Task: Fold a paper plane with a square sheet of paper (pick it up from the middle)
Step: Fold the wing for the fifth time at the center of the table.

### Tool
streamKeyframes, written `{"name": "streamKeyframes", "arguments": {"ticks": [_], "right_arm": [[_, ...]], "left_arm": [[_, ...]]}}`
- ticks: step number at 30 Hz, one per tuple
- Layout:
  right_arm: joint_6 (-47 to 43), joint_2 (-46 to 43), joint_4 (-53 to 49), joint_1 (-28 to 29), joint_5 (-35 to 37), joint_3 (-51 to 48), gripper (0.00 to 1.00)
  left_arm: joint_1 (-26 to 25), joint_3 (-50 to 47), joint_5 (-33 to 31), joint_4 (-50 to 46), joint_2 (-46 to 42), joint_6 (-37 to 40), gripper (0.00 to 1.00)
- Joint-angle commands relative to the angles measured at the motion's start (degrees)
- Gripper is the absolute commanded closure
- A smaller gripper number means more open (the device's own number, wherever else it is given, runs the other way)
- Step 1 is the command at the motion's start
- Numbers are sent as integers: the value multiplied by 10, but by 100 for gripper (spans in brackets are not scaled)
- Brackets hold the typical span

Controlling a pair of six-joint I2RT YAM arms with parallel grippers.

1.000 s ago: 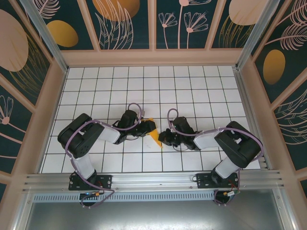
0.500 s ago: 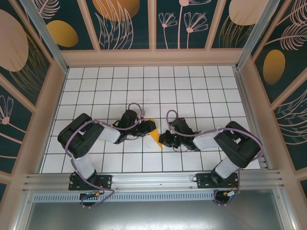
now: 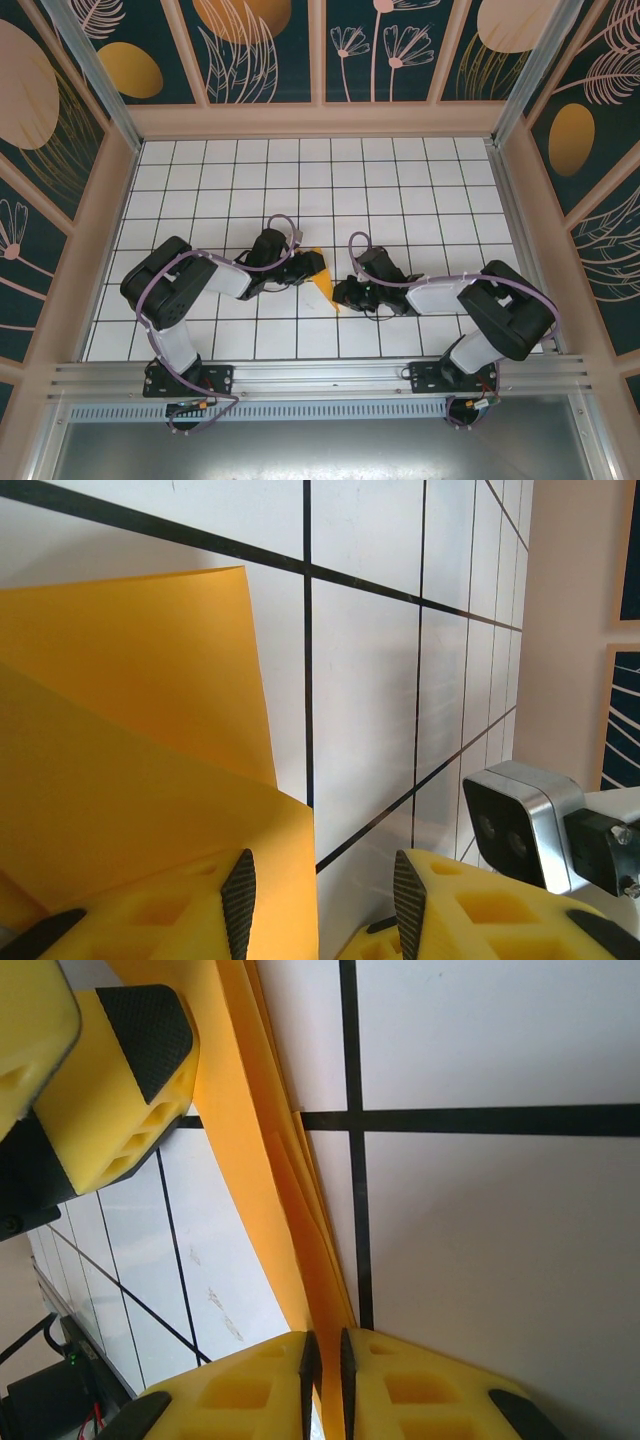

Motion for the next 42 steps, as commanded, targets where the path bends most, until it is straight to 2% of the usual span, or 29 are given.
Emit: {"name": "streamKeyframes", "arguments": {"ticks": [1, 9, 12, 19, 21, 26, 30, 33, 37, 40, 42], "right_arm": [[-17, -7, -37, 7, 0, -7, 79], [-33, 14, -163, 17, 80, 29, 85], [-32, 20, -158, 22, 76, 26, 89], [-33, 29, -203, 41, 111, 41, 89], [-32, 9, -214, 45, 135, 45, 90], [-44, -80, -191, 31, 138, 63, 88], [-61, -116, -142, 13, 81, 69, 87], [-68, -96, -97, 13, 16, 79, 88], [-78, -53, -128, 11, 30, 104, 89], [-84, -31, -93, 7, -2, 102, 89], [-93, -8, -107, 4, -1, 115, 90]], "left_arm": [[-4, 2, -45, -65, 48, 26, 57], [-4, 3, -45, -67, 48, 27, 57], [-4, 3, -45, -66, 48, 27, 57], [-4, 3, -44, -68, 48, 27, 57], [-4, 3, -44, -68, 49, 28, 57], [-4, 4, -45, -75, 49, 32, 57], [-4, 6, -45, -75, 52, 32, 58], [-4, 8, -45, -78, 51, 34, 58], [-4, 9, -45, -79, 52, 33, 58], [-4, 10, -46, -83, 53, 35, 58], [-4, 13, -45, -87, 55, 39, 58]]}}
